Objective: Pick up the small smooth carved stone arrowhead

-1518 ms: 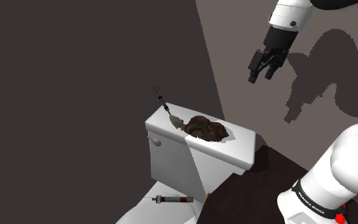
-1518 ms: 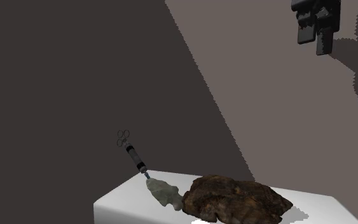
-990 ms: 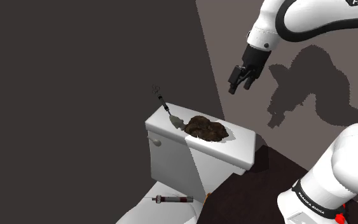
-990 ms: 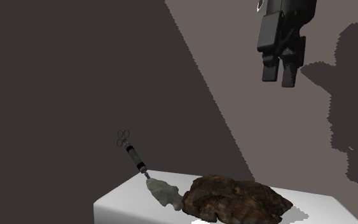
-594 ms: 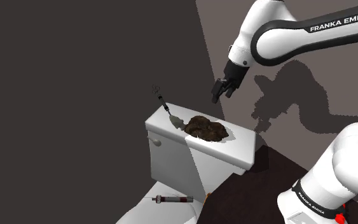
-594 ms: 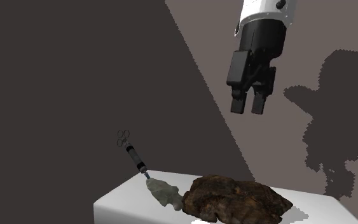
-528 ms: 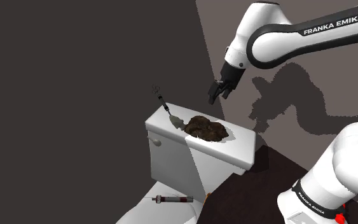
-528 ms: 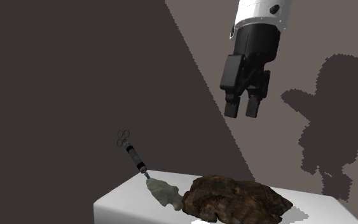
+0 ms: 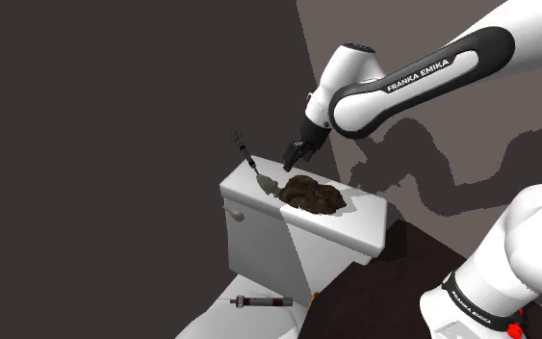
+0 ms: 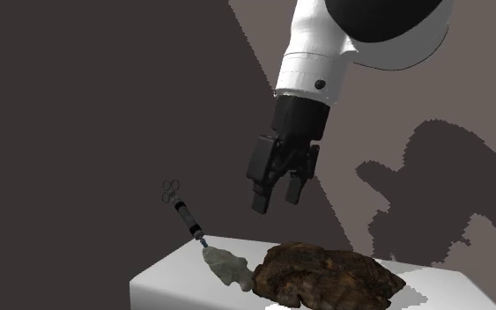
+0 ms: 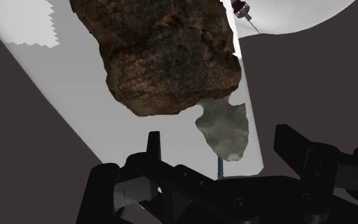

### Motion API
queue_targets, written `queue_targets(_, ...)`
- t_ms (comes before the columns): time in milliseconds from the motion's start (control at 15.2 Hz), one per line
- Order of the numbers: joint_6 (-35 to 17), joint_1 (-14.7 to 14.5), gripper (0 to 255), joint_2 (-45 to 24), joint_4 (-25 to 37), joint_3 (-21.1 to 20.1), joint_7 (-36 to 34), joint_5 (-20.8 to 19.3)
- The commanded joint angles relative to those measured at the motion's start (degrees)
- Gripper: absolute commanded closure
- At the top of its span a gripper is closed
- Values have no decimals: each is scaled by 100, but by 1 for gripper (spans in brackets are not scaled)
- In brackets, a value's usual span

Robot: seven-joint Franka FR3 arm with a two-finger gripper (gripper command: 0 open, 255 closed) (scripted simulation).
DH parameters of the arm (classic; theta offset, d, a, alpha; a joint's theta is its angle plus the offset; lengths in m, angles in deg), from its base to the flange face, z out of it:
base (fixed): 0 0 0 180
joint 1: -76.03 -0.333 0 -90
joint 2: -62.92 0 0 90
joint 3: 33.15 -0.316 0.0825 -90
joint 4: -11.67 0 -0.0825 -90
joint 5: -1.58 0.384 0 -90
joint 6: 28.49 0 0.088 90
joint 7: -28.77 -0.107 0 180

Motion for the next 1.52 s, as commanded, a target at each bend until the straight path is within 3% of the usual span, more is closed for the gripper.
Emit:
queue_targets(0, -387, -43, 0, -419, 164, -35, 79, -2)
queue_targets(396, -1393, -163, 0, -1764, 845, -158, 179, -167)
queue_targets(1056, -1969, -195, 0, -2278, 783, -122, 129, -265)
queue_targets(1122, -1975, -194, 255, -2282, 782, -122, 130, -264)
queue_targets(1452, -1978, -192, 255, -2281, 777, -123, 133, -262)
